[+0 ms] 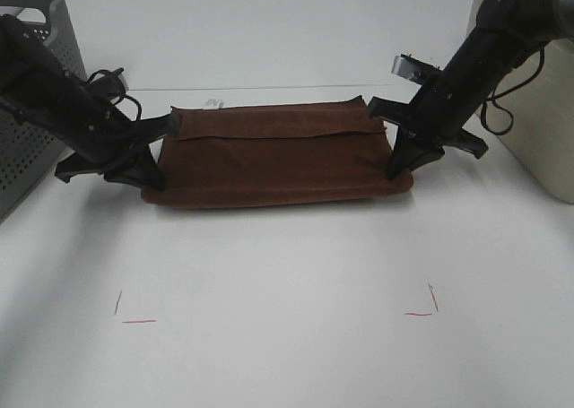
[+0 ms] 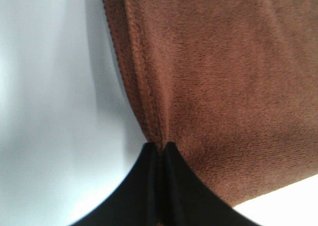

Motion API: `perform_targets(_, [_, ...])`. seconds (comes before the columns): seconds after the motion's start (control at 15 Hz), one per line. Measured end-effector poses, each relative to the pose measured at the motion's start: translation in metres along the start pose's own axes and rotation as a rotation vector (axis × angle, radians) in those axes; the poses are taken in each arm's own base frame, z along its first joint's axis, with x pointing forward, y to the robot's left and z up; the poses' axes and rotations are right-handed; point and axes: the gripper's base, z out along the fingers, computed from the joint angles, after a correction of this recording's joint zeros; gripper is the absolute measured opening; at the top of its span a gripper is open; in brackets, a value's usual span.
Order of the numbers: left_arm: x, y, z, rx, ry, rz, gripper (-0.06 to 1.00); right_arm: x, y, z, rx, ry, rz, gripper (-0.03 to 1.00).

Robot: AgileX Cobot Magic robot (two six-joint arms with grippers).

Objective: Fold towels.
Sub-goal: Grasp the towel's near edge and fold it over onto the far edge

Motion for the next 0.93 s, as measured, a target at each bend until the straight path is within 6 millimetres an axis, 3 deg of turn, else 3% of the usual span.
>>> perform_targets(0.2, [0.035,0.003,-0.011,-0.022,0.043,-0.005,0.0,0.034,-0.003,0.004,0.002,0.032,0.03,0.0])
perform_targets(0.4, [0.039,0.001,-0.019,-0.022,0.027,-0.006,0.0,0.042,0.0,-0.002,-0.011,0.007,0.008,0.0])
perform_targets(0.6, [0.023,-0.009,-0.028,-0.002,-0.029,-0.019,0.0,0.024,0.009,-0.021,-0.014,-0.089,-0.034,0.0])
perform_targets(0.8, [-0.009,-0.022,-0.043,0.029,-0.128,-0.036,0.0,-0.003,0.021,-0.048,-0.01,-0.211,-0.09,0.0])
perform_targets(0.93, [-0.03,-0.024,-0.041,0.03,-0.169,-0.044,0.0,-0.022,0.022,-0.048,-0.008,-0.243,-0.108,0.0])
